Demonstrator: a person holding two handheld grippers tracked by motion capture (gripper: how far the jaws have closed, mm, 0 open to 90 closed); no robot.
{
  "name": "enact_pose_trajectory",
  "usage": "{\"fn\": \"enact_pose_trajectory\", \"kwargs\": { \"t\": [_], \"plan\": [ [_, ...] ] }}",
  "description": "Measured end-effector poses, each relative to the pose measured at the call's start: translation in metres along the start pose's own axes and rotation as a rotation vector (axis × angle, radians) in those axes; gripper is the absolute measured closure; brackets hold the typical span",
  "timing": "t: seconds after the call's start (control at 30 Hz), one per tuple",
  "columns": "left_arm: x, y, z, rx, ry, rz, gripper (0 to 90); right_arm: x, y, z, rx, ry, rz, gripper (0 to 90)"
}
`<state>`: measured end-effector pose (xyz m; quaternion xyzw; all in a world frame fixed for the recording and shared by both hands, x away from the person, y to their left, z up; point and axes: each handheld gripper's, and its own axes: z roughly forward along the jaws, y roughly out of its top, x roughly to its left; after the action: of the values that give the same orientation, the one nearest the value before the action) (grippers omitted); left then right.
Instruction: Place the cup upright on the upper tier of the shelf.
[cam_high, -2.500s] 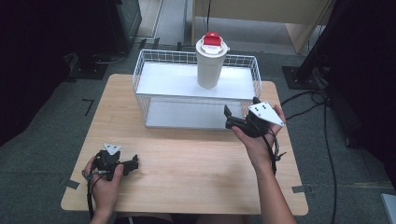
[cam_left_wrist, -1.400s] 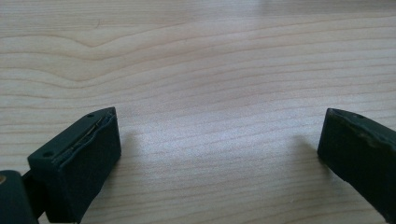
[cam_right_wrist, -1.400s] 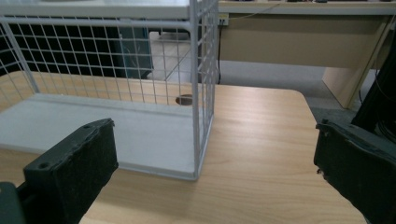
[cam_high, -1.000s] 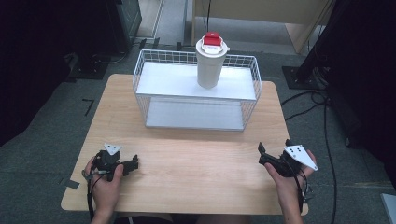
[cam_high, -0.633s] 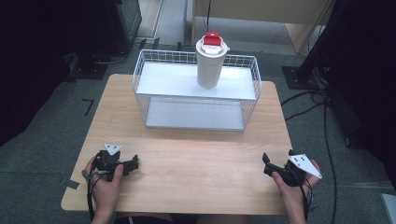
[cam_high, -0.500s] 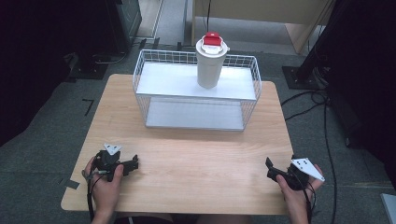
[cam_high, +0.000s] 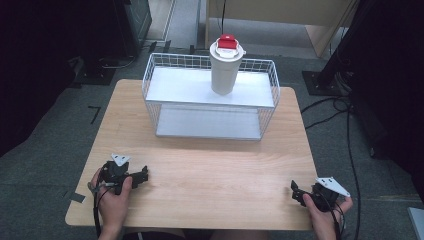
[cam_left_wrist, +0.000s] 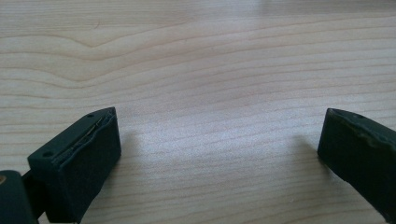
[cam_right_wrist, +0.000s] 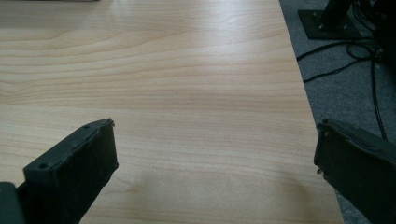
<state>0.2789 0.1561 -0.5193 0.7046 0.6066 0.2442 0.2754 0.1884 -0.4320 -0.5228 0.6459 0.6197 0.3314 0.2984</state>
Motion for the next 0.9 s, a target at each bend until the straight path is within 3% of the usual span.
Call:
{"fn": "enact_pose_trajectory", "kwargs": {
  "t": [0.13, 0.17, 0.23, 0.9],
  "plan": [
    [0.0000, 0.0000, 0.0000, 0.000, 0.000, 0.000, 0.0, 0.0009, 0.0007, 0.0031, 0.050, 0.010, -0.030, 0.0],
    [0.0000, -0.0001, 0.0000, 0.000, 0.000, 0.000, 0.0, 0.0030, 0.0006, 0.0062, 0.107, 0.001, -0.058, 0.0],
    [0.0000, -0.0001, 0.0000, 0.000, 0.000, 0.000, 0.0, 0.0057, 0.0005, 0.0080, 0.136, 0.026, -0.067, 0.0],
    [0.0001, 0.0002, 0.0001, 0.000, 0.000, 0.001, 0.0, 0.0072, 0.0005, 0.0082, 0.136, 0.040, -0.080, 0.0]
  ]
}}
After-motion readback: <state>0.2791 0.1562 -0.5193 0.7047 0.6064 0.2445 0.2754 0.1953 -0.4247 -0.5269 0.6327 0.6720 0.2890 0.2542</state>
